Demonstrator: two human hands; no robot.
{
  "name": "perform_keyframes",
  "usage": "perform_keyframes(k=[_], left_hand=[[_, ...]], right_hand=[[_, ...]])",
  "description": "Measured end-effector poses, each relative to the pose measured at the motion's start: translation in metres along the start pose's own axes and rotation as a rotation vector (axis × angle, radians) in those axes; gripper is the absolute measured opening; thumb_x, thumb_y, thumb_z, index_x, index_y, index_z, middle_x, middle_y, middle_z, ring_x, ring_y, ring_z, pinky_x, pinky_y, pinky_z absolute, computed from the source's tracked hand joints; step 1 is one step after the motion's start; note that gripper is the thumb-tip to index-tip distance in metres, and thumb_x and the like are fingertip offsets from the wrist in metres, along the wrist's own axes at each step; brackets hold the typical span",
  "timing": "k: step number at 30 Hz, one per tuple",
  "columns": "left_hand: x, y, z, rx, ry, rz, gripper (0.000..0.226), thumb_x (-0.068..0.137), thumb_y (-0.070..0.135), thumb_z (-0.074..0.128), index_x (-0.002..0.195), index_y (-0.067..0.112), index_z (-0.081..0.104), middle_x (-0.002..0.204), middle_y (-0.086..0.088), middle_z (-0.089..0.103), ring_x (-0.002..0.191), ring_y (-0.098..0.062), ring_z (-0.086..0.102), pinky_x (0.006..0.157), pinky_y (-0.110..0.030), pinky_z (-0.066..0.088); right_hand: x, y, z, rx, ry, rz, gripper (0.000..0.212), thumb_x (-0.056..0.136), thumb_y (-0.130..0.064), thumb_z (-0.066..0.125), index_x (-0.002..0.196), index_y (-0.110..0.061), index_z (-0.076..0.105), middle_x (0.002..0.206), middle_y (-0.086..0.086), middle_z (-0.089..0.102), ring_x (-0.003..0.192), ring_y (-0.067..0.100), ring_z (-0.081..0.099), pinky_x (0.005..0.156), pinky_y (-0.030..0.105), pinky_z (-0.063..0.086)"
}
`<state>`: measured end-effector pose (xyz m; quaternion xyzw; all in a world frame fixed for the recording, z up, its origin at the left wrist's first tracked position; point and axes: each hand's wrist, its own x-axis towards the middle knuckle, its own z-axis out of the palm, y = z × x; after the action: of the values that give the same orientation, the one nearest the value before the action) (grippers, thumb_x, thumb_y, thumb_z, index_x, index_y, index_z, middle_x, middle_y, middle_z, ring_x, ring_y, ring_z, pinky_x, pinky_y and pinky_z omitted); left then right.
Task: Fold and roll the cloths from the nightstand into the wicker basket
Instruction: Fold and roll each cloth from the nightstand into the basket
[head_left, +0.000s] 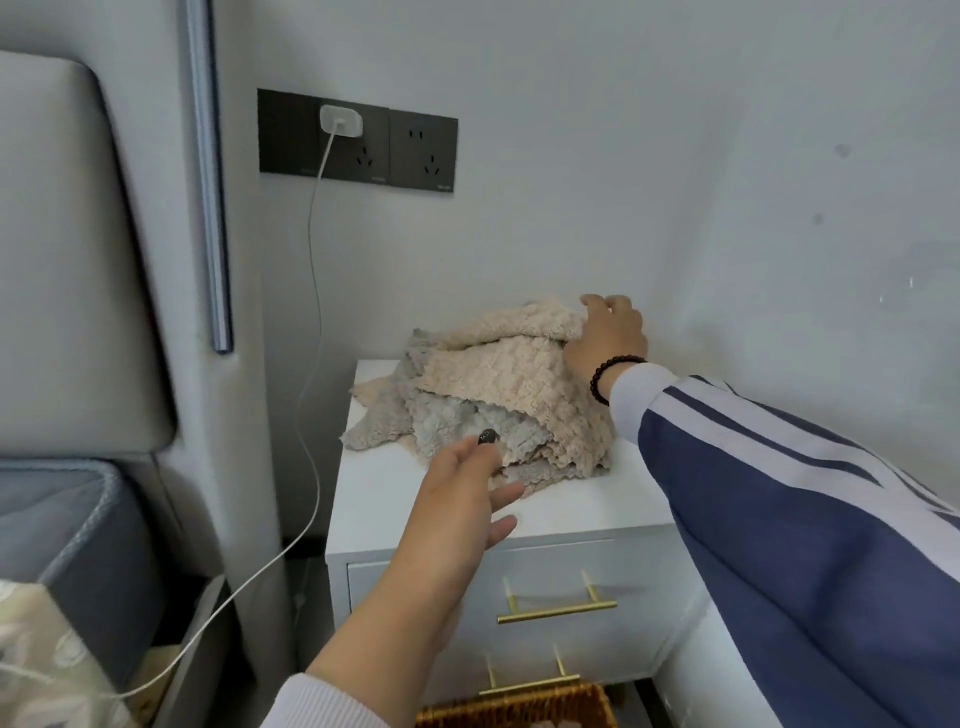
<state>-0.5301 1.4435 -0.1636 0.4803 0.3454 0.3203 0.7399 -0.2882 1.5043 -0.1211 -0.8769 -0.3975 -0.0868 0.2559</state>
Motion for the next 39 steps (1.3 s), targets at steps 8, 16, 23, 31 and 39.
perform_keyframes(k=[8, 16, 23, 31, 39], left_hand=[[0.002, 0.004, -0.001, -0.042, -0.008, 0.020, 0.007, 0.100, 0.033, 0.046, 0.104, 0.031, 0.051, 0.113, 0.003, 0.065, 0.094, -0.015, 0.070, 0.092, -0.041, 0.054], [-0.004, -0.003, 0.001, 0.041, -0.092, -0.020, 0.023, 0.094, 0.026, 0.058, 0.117, 0.028, 0.054, 0.115, 0.003, 0.064, 0.100, -0.016, 0.068, 0.090, -0.038, 0.055], [-0.012, -0.022, 0.011, 0.114, -0.150, 0.038, 0.040, 0.088, 0.034, 0.065, 0.126, 0.034, 0.051, 0.124, 0.015, 0.058, 0.119, -0.011, 0.052, 0.101, -0.041, 0.044], [-0.023, -0.024, -0.003, 0.098, -0.087, 0.165, 0.029, 0.089, 0.018, 0.063, 0.117, 0.022, 0.060, 0.098, 0.005, 0.072, 0.079, -0.006, 0.067, 0.078, -0.031, 0.052], [-0.024, -0.047, -0.020, 0.491, -0.046, 0.247, 0.065, 0.063, 0.023, 0.088, 0.120, 0.028, 0.058, 0.112, 0.012, 0.069, 0.104, -0.005, 0.065, 0.091, -0.032, 0.053]], right_hand=[[0.006, -0.002, -0.014, 0.091, 0.219, 0.005, 0.021, 0.087, -0.011, 0.042, 0.067, -0.014, 0.045, 0.069, 0.003, 0.049, 0.072, 0.028, 0.050, 0.069, 0.034, 0.040], [-0.084, -0.005, -0.083, 0.912, 0.286, 0.070, 0.036, 0.084, -0.020, 0.056, 0.061, -0.020, 0.027, 0.056, -0.005, 0.026, 0.052, 0.011, 0.024, 0.047, 0.023, 0.022], [-0.196, 0.023, -0.074, 1.605, -0.254, 0.341, 0.041, 0.075, -0.016, 0.062, 0.111, 0.003, 0.065, 0.111, 0.022, 0.067, 0.104, 0.036, 0.064, 0.094, 0.049, 0.049], [-0.239, 0.030, -0.073, 1.736, -0.578, 0.435, 0.040, 0.077, -0.032, 0.056, 0.084, 0.004, 0.074, 0.095, 0.023, 0.069, 0.087, 0.030, 0.067, 0.084, 0.042, 0.052], [-0.239, 0.028, -0.037, 1.280, -0.757, 0.404, 0.036, 0.080, 0.002, 0.070, 0.108, -0.020, 0.065, 0.095, 0.008, 0.072, 0.081, 0.022, 0.066, 0.070, 0.035, 0.053]])
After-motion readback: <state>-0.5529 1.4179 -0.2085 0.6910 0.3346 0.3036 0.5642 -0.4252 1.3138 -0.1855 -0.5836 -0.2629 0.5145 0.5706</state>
